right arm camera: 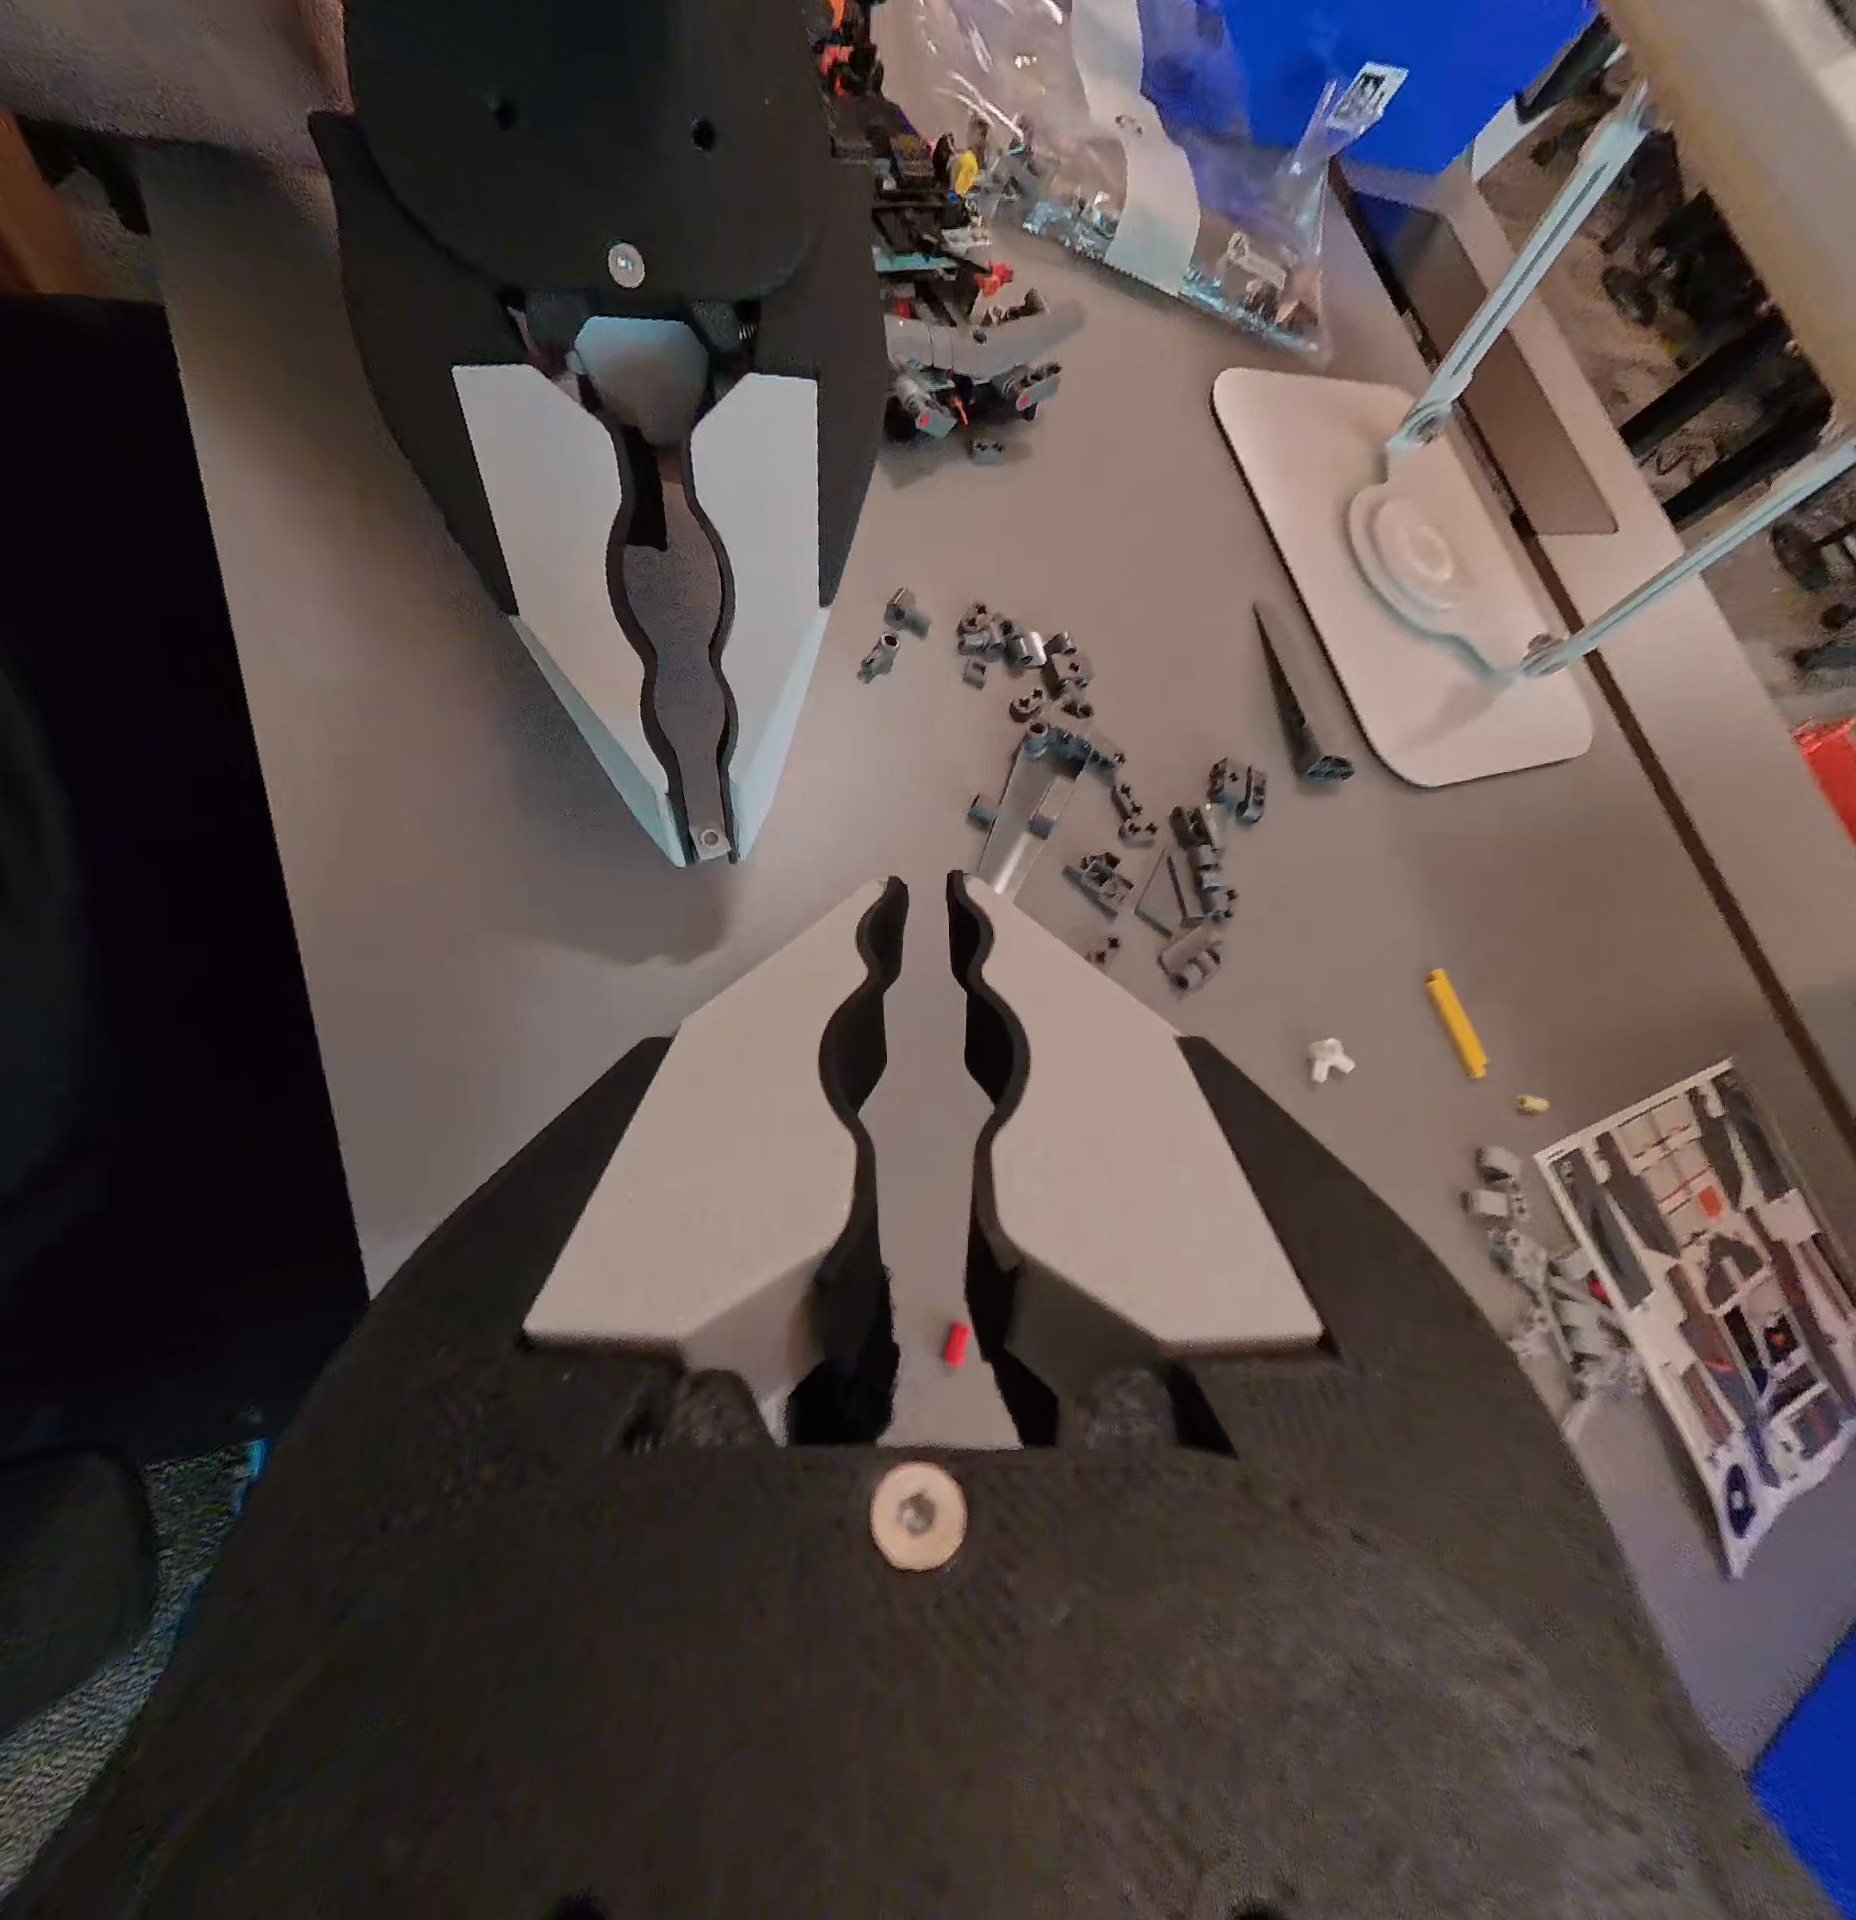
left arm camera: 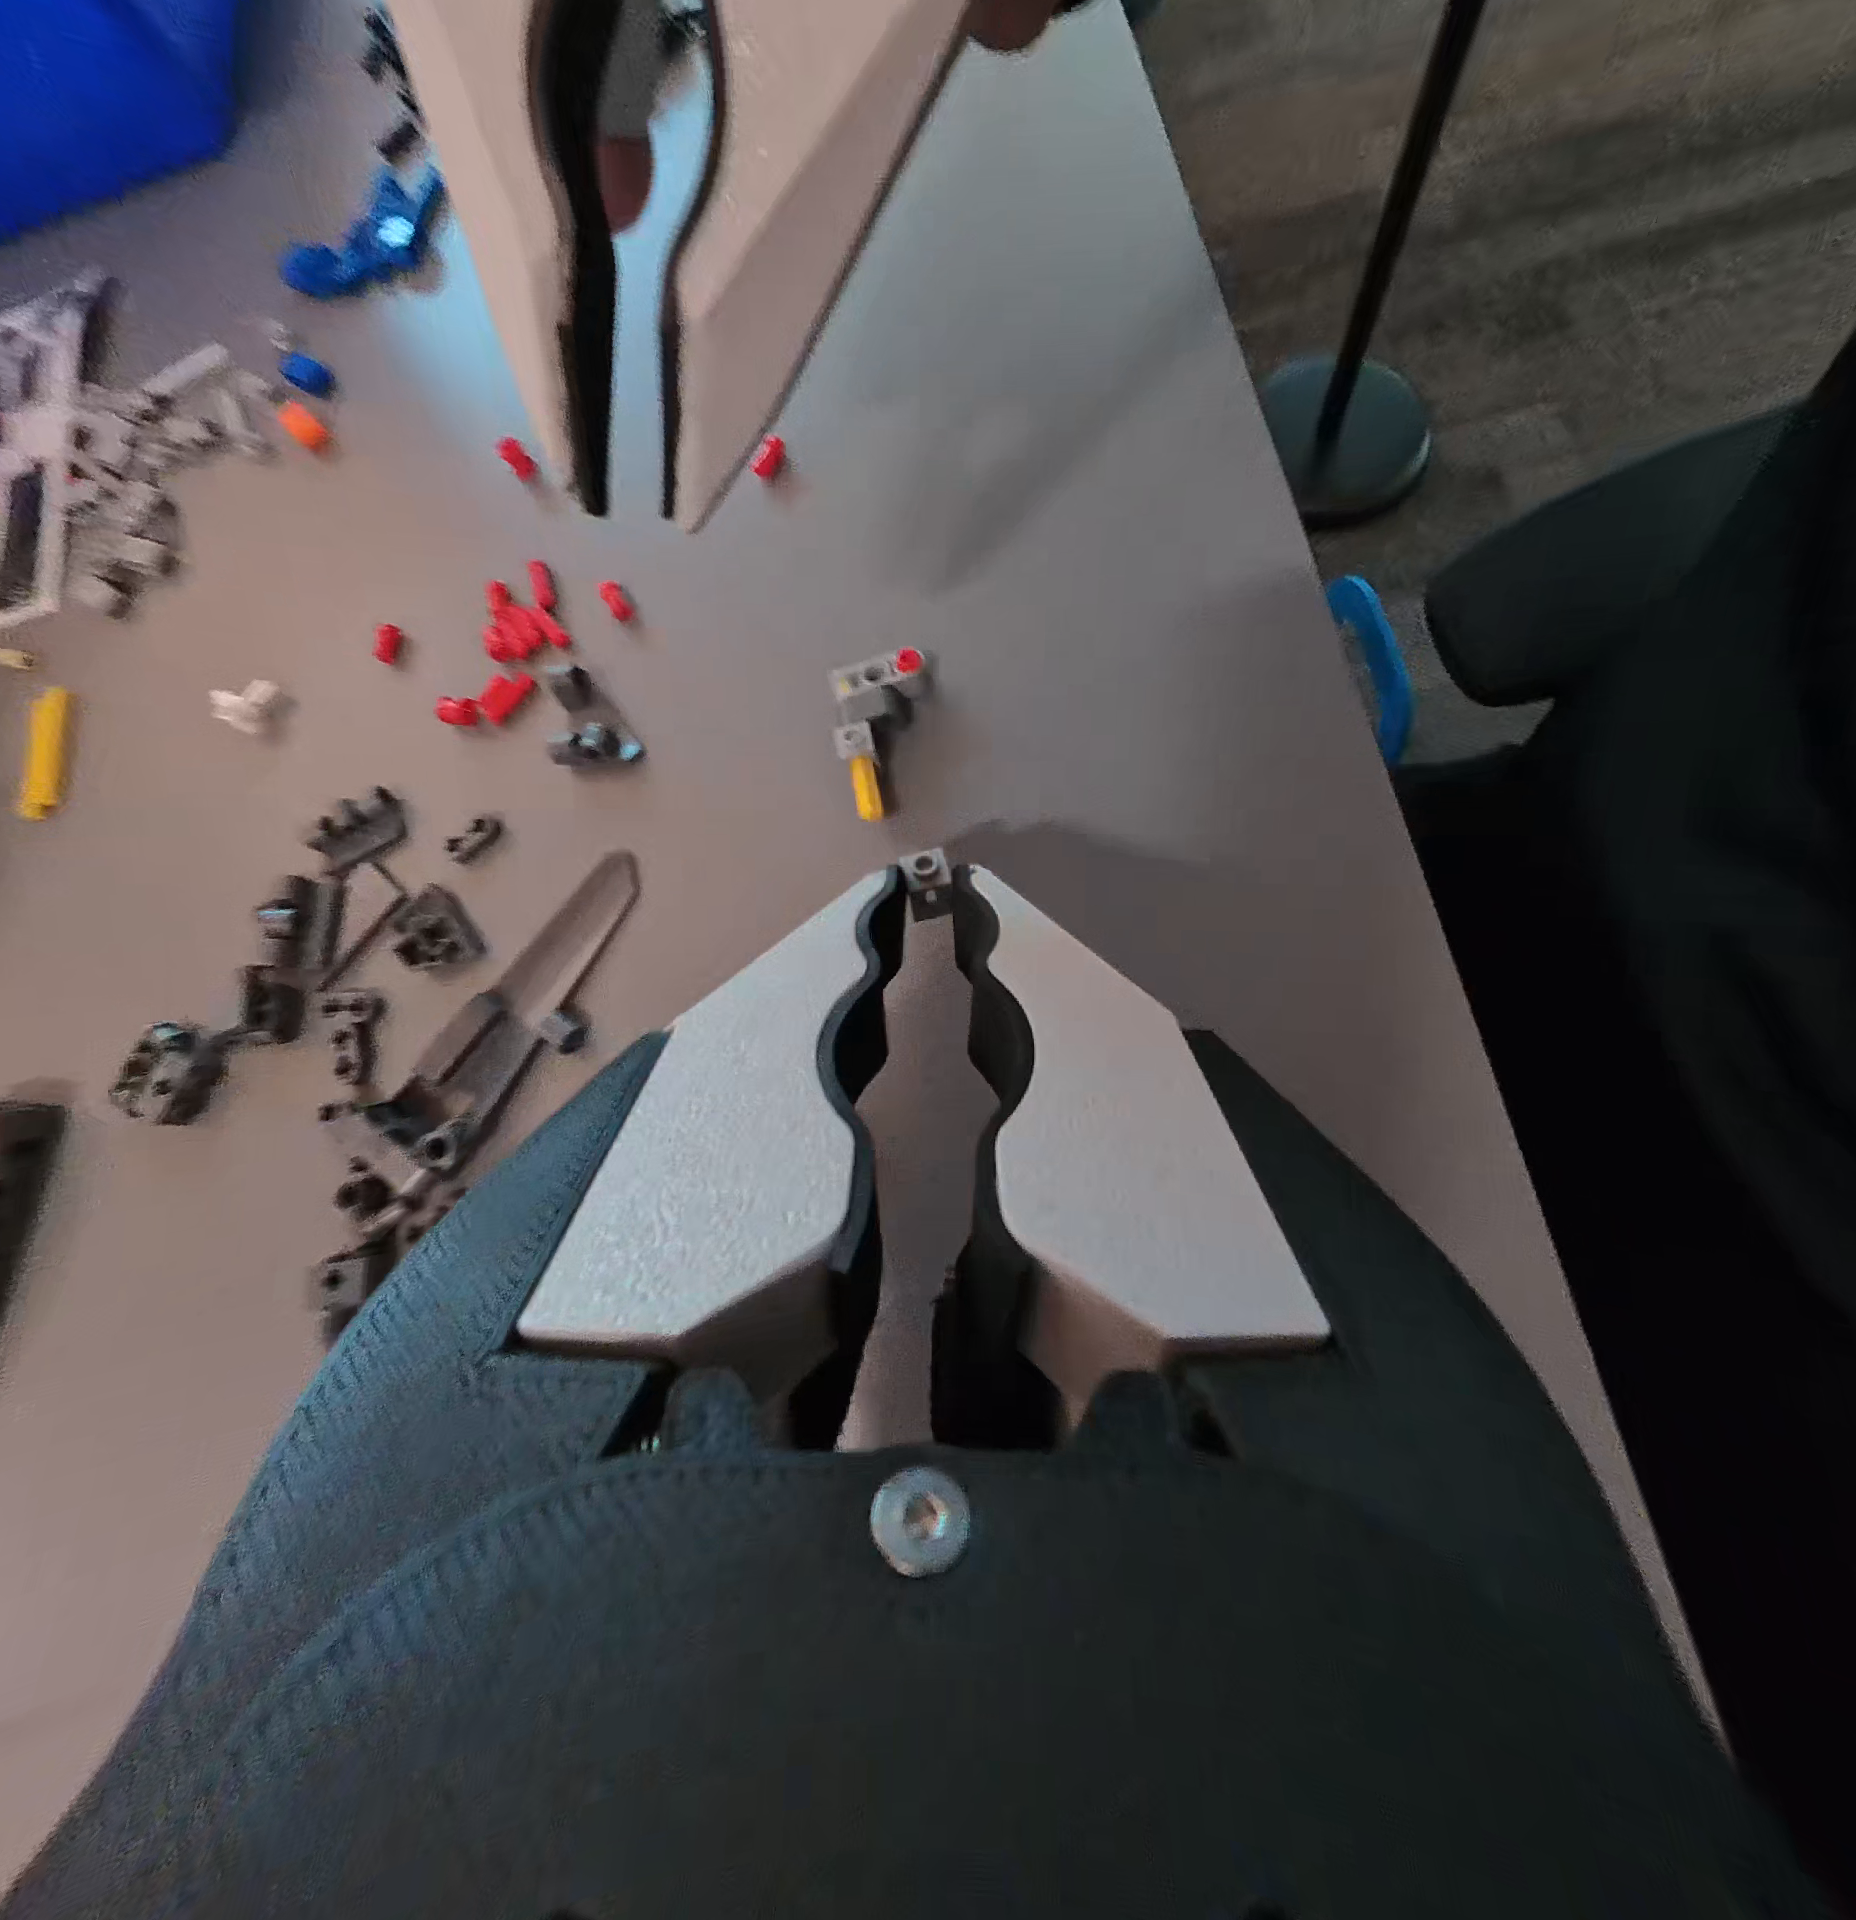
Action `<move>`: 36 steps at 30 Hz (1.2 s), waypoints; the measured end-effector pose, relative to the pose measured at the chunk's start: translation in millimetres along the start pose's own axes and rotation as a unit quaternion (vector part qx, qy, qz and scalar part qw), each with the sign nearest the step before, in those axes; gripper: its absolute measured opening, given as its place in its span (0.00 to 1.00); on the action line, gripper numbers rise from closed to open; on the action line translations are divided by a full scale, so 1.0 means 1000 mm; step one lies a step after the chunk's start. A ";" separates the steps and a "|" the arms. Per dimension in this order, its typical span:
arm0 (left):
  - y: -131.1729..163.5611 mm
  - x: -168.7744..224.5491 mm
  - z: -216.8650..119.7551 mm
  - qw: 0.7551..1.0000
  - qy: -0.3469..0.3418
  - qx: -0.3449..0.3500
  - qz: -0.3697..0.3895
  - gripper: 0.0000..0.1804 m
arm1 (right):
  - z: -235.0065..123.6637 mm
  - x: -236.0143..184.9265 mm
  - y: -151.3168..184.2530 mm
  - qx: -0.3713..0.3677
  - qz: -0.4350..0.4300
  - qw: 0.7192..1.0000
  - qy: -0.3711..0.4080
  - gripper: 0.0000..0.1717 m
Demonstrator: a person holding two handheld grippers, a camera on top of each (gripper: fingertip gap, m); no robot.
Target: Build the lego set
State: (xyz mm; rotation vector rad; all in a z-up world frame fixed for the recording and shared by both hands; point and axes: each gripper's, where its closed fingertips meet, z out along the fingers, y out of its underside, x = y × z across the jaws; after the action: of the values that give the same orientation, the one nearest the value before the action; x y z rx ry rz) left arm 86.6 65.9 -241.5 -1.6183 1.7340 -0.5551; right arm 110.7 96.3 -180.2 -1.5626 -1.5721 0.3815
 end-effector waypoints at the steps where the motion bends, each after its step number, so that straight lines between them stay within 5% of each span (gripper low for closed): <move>1: 0.002 0.002 0.004 1.000 0.005 -0.006 0.000 0.04 | 0.000 -0.002 0.003 0.000 0.006 1.000 -0.003 0.03; 22: 0.021 -0.008 0.012 0.998 -0.038 -0.051 0.006 0.05 | 0.022 -0.030 0.026 -0.033 0.017 0.997 -0.064 0.05; 27: 0.014 -0.016 0.002 0.997 -0.068 -0.019 0.008 0.05 | 0.044 -0.034 0.022 -0.051 0.088 0.992 -0.070 0.04; 36: 0.009 -0.039 -0.012 0.963 -0.234 -0.061 0.120 0.04 | 0.051 -0.018 0.002 0.024 0.260 0.964 -0.047 0.09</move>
State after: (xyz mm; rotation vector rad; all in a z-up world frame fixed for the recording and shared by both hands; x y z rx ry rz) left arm 71.1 103.8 -232.7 -1.4445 1.5893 0.0538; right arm 71.5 97.5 -217.4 -1.9345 -1.1886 0.7841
